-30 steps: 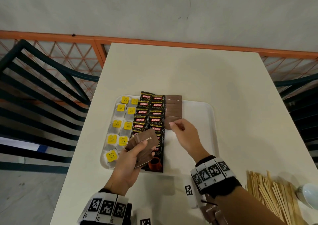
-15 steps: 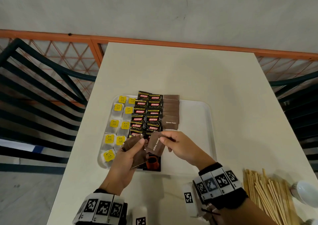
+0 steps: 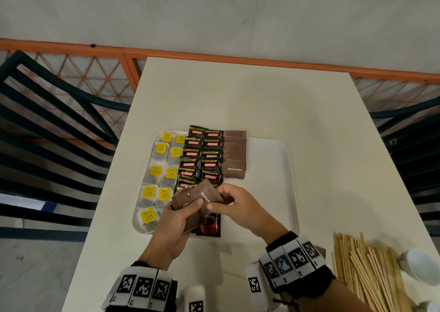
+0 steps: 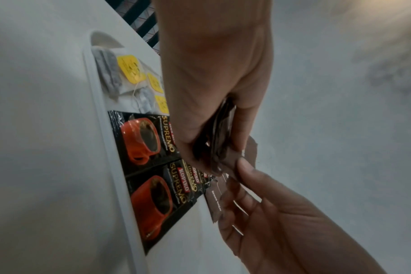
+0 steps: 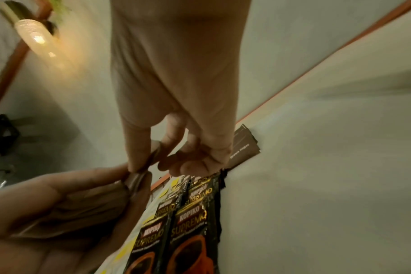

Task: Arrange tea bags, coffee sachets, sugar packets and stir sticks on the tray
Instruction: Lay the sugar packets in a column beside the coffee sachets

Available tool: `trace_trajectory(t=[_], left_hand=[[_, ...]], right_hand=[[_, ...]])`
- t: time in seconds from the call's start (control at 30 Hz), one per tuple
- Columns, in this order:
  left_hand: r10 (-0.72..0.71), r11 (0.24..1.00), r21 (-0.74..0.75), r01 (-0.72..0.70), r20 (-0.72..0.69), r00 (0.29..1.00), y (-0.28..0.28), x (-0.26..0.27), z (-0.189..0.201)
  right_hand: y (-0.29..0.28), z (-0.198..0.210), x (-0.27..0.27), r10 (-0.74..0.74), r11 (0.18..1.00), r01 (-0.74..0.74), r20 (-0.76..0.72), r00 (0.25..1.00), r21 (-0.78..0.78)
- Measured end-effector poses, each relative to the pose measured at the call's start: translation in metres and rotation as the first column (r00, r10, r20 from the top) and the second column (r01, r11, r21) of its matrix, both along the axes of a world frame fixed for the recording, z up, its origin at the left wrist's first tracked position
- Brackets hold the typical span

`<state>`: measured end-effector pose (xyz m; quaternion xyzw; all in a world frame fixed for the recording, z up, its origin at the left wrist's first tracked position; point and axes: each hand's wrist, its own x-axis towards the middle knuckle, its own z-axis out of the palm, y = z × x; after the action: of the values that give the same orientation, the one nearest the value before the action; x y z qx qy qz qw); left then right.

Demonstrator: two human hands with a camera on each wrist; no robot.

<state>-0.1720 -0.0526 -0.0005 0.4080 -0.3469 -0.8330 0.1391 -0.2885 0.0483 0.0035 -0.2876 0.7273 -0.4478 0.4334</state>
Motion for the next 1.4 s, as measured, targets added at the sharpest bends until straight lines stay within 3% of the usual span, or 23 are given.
trace_trajectory(t=[0.07, 0.17, 0.3, 0.6, 0.8, 1.27, 1.33, 1.4], left_hand=[[0.001, 1.0, 0.028, -0.001, 0.006, 1.0, 0.0, 0.001, -0.001], [0.042, 0.991, 0.125, -0.038, -0.032, 0.999, -0.001, 0.002, -0.002], [0.04, 0.987, 0.156, -0.029, -0.07, 0.997, -0.007, 0.009, -0.002], [0.027, 0.987, 0.158, -0.014, -0.079, 0.997, -0.011, 0.013, 0.001], [0.023, 0.99, 0.137, -0.018, -0.037, 0.999, -0.009, 0.014, -0.002], [-0.01, 0.999, 0.048, 0.01, 0.001, 1.0, -0.006, 0.008, -0.004], [-0.004, 0.999, 0.037, 0.004, -0.002, 1.0, -0.005, 0.007, -0.005], [-0.002, 1.0, 0.025, 0.002, -0.008, 1.0, -0.005, 0.007, -0.006]], right_hand=[[0.0, -0.003, -0.004, -0.106, 0.993, 0.112, 0.124, 0.987, -0.037], [0.004, -0.009, -0.015, -0.287, 0.948, 0.316, 0.324, 0.901, -0.037], [0.012, -0.019, -0.035, -0.463, 0.858, 0.512, 0.395, 0.793, -0.023], [0.01, -0.046, -0.052, -0.62, 0.784, 0.617, 0.085, 0.78, 0.065], [0.002, -0.051, -0.048, -0.636, 0.757, 0.648, -0.127, 0.761, 0.086], [-0.003, -0.045, -0.043, -0.611, 0.758, 0.647, -0.258, 0.748, 0.08], [-0.002, -0.037, -0.037, -0.583, 0.783, 0.617, -0.258, 0.771, 0.077], [-0.001, -0.025, -0.027, -0.477, 0.861, 0.503, -0.221, 0.851, 0.081]])
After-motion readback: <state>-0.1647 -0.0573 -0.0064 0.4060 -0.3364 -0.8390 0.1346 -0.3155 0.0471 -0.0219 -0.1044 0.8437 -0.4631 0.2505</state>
